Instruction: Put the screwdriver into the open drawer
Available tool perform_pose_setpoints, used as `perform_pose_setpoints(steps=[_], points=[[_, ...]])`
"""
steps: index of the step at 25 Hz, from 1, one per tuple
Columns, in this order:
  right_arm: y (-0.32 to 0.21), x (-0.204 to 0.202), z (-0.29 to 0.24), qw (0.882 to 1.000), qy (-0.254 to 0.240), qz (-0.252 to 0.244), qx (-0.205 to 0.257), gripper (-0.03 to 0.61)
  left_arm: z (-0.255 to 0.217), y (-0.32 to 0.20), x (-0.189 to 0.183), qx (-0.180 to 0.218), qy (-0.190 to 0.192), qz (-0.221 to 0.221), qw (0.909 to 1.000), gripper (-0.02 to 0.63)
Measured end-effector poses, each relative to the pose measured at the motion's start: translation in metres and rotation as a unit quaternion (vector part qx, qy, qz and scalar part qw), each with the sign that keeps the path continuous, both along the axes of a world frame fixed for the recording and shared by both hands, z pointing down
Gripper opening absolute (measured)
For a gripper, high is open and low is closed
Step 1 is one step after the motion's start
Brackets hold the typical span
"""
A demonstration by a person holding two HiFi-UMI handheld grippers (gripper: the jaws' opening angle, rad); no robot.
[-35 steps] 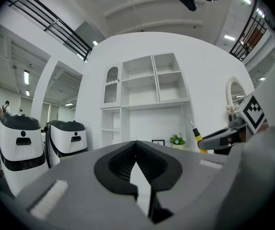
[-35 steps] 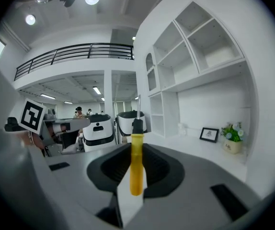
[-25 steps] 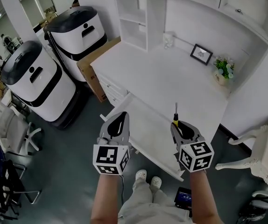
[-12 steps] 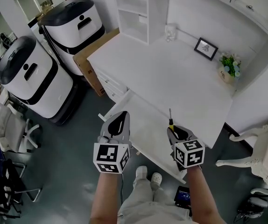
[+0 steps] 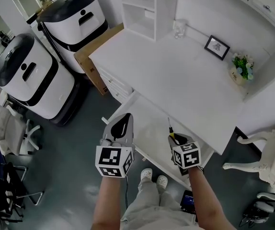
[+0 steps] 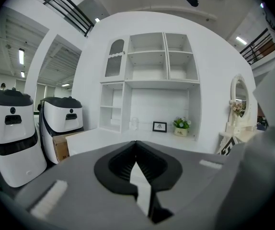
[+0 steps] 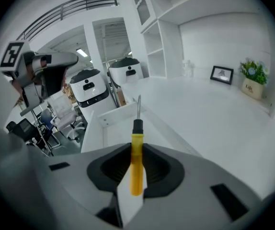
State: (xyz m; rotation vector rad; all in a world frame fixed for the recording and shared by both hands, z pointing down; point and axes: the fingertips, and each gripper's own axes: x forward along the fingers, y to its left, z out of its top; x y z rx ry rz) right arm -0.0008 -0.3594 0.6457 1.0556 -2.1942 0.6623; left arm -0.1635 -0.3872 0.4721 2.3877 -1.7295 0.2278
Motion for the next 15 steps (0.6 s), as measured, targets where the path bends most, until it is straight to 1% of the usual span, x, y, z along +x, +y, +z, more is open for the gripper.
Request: perform_pose_setpoints(steps=[7,15], points=[[-0.001,-0.013,0.048,0.998,0.035,-0.011,-0.049,0.08,0.014,-0.007,-0.01,-0.014,-0.001,0.004,0.9999,0.009],[-0.004,-0.019,0.094,0.993,0.064,0.0,-0.098,0.079,0.031,-0.016,-0.013,-0.033,-0.006,0.018,0.9993,0.009]])
